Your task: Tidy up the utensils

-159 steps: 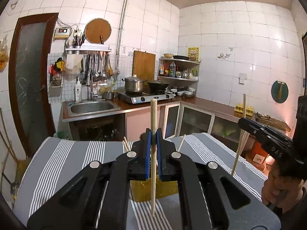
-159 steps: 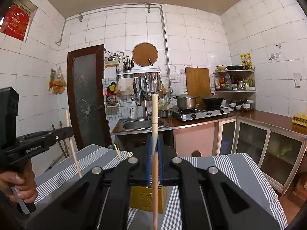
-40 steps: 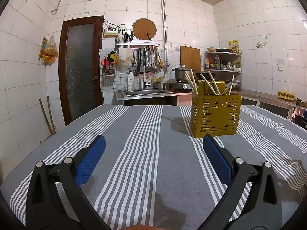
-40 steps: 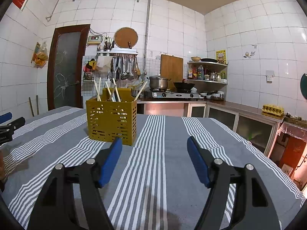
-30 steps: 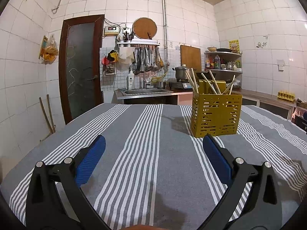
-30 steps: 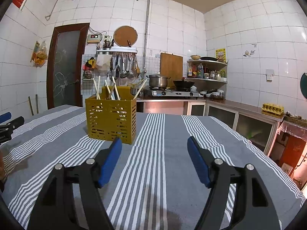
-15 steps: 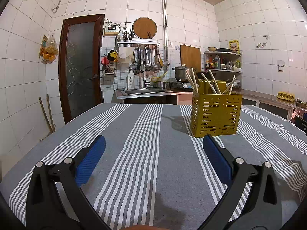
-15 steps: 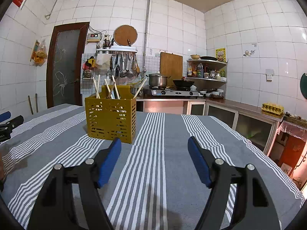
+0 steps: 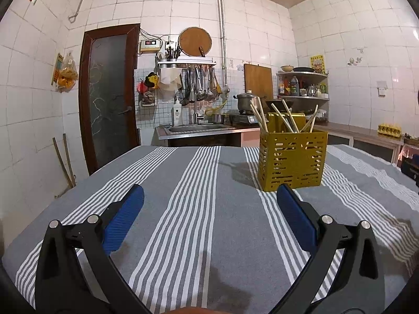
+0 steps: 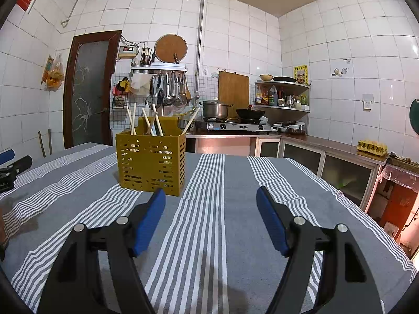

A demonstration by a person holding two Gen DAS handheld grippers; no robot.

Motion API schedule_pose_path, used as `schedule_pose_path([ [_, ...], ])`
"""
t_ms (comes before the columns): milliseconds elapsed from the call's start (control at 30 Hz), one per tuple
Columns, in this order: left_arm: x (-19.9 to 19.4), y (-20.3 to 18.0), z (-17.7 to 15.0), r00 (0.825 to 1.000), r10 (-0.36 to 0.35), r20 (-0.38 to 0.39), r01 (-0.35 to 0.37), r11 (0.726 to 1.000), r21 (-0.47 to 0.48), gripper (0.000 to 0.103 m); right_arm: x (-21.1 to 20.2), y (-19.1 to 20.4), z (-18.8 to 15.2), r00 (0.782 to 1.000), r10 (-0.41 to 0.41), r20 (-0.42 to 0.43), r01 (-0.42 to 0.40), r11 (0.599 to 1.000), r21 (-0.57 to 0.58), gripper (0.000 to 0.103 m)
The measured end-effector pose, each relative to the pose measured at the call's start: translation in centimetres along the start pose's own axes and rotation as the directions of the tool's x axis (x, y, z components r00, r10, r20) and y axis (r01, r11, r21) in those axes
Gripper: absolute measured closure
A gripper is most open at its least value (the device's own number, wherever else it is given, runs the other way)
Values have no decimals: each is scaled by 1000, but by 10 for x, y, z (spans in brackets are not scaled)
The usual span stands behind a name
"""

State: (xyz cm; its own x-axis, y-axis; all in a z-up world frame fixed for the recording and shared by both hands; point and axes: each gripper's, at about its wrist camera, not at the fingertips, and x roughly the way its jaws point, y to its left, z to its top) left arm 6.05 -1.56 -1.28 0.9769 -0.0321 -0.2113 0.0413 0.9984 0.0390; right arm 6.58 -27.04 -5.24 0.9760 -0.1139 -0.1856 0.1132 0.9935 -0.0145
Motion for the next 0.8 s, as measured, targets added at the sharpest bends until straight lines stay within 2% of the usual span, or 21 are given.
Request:
schedule_pose_path([
  [367, 6, -1, 6, 999, -4, 31, 4, 1000, -1, 5, 1, -1, 0, 1000, -1, -5, 1, 1000, -3, 32],
  [800, 9, -3, 2, 1000, -11, 26, 11, 1000, 10, 5, 2, -2, 0, 1000, -1, -8, 1, 1000, -4, 32],
])
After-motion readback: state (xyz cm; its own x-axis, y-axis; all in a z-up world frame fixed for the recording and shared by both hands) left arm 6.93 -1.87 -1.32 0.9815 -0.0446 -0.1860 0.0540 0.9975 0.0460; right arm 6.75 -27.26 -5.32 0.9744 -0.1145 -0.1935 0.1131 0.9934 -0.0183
